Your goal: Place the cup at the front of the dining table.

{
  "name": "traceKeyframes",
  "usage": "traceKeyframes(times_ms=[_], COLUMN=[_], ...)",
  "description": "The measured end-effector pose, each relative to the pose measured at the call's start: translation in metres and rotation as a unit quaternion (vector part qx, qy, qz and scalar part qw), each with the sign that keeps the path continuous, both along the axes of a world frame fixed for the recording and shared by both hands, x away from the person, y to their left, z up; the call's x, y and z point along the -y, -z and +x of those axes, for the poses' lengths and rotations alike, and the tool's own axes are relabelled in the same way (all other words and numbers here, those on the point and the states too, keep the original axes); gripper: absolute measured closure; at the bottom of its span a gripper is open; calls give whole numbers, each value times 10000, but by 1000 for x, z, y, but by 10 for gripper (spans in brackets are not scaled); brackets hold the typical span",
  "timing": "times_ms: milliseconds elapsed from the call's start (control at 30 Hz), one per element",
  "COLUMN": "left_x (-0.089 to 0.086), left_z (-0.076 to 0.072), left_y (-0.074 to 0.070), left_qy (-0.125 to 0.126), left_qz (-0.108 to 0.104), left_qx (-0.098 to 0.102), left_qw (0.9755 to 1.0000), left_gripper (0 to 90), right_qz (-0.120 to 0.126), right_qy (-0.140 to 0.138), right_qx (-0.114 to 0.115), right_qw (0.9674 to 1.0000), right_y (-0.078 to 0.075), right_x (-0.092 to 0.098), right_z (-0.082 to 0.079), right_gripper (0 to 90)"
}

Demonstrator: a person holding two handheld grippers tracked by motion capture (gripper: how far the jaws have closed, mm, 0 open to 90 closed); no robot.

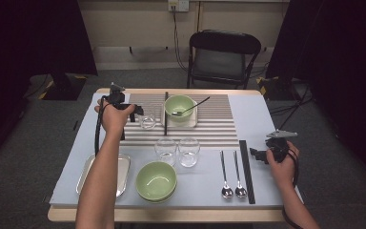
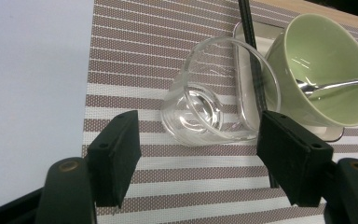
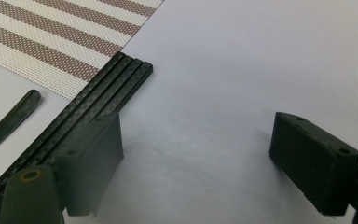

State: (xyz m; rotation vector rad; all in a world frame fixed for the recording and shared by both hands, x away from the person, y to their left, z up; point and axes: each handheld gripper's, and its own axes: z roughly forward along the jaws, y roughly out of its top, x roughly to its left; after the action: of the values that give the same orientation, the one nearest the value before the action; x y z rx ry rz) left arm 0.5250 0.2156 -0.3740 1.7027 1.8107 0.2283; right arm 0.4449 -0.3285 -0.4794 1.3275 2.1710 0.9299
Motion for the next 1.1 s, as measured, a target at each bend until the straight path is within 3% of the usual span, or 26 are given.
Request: traceKeyframes(times_ms=[1100], left_x=[-9], left_z=[-18], left_y=[-3], left_qy=[15], left_qz=[-47], left_qx=[46], left_qw=[10000], left_gripper=[296], right_qz=[6], right_qy=[1], right_qx=[-6], right_qw=[10000], right_y=[0], right_x=[0], right_z=[0], right_gripper=[161])
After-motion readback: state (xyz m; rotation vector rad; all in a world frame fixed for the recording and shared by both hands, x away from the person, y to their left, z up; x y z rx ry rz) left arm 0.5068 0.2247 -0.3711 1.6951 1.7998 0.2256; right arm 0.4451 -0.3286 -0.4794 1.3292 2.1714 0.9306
